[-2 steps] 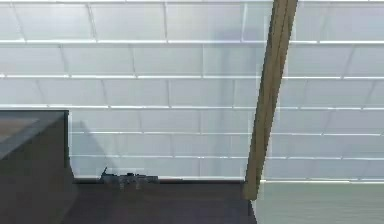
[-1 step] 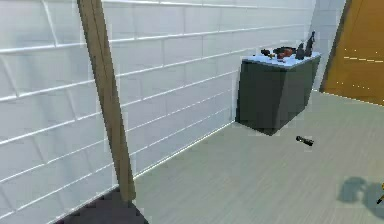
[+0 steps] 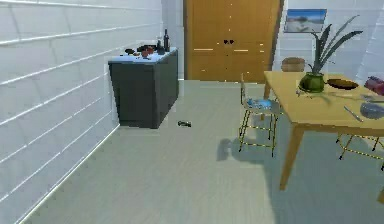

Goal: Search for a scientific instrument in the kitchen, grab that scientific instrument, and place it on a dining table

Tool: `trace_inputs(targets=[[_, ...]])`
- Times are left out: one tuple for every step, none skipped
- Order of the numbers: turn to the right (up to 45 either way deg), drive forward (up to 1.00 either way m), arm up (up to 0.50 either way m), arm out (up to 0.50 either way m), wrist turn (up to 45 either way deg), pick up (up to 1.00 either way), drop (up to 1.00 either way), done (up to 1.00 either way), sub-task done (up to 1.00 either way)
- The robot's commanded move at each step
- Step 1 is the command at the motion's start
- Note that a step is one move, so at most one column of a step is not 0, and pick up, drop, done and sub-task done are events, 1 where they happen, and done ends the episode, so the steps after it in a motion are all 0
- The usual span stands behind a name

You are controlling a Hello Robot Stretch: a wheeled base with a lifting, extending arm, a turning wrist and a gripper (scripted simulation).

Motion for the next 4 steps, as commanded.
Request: trace_inputs(targets=[[0.0,1.0,0.0,0.0,0.0,0.0,0.0,0.0,0.0],[0.0,0.75,0.0,0.0,0.0,0.0,0.0,0.0,0.0],[0.0,0.95,0.0,0.0,0.0,0.0,0.0,0.0,0.0],[-45.0,0.0,0.0,0.0,0.0,0.0,0.0,0.0,0.0]])
